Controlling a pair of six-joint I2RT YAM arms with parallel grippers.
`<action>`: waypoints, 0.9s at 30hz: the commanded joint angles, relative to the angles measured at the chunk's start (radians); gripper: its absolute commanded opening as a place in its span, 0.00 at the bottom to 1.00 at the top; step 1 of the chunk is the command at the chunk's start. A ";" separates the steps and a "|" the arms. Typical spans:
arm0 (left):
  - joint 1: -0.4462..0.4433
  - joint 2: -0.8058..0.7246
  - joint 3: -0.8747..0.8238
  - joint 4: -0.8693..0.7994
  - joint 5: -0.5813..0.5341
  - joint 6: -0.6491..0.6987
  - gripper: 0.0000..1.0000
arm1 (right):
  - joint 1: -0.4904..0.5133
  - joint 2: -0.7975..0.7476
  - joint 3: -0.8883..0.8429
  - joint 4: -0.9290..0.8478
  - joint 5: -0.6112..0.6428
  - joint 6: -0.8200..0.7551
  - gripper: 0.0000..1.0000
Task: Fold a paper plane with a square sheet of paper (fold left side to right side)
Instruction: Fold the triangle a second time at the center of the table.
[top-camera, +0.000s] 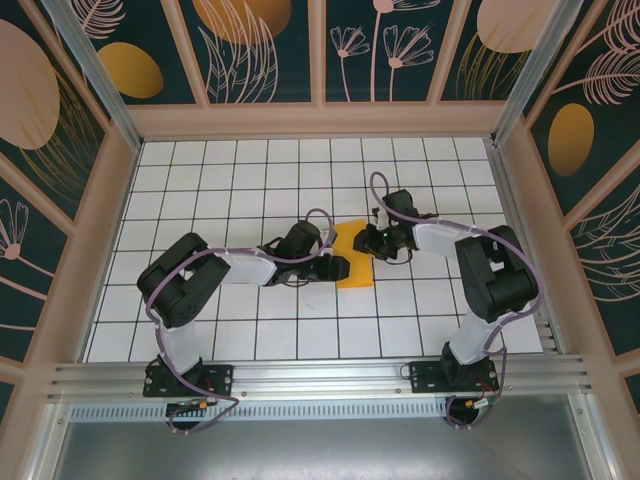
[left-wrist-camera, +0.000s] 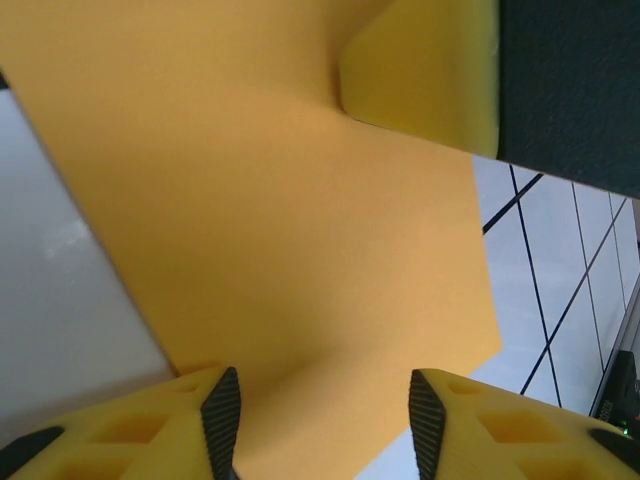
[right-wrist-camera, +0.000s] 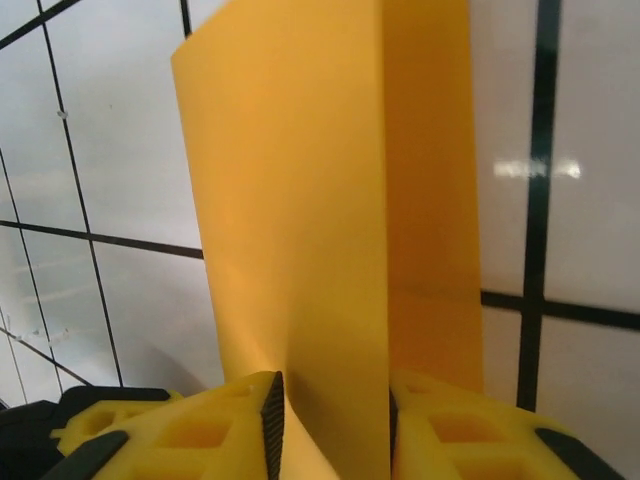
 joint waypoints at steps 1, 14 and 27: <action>-0.005 -0.100 -0.035 -0.068 -0.062 0.042 0.57 | -0.016 -0.070 -0.032 0.019 -0.047 0.039 0.28; -0.241 -0.217 0.079 -0.333 -0.407 0.248 0.68 | -0.032 -0.089 0.029 -0.090 -0.146 0.068 0.22; -0.351 0.024 0.341 -0.538 -0.694 0.237 0.81 | -0.035 -0.083 0.028 -0.077 -0.183 0.092 0.21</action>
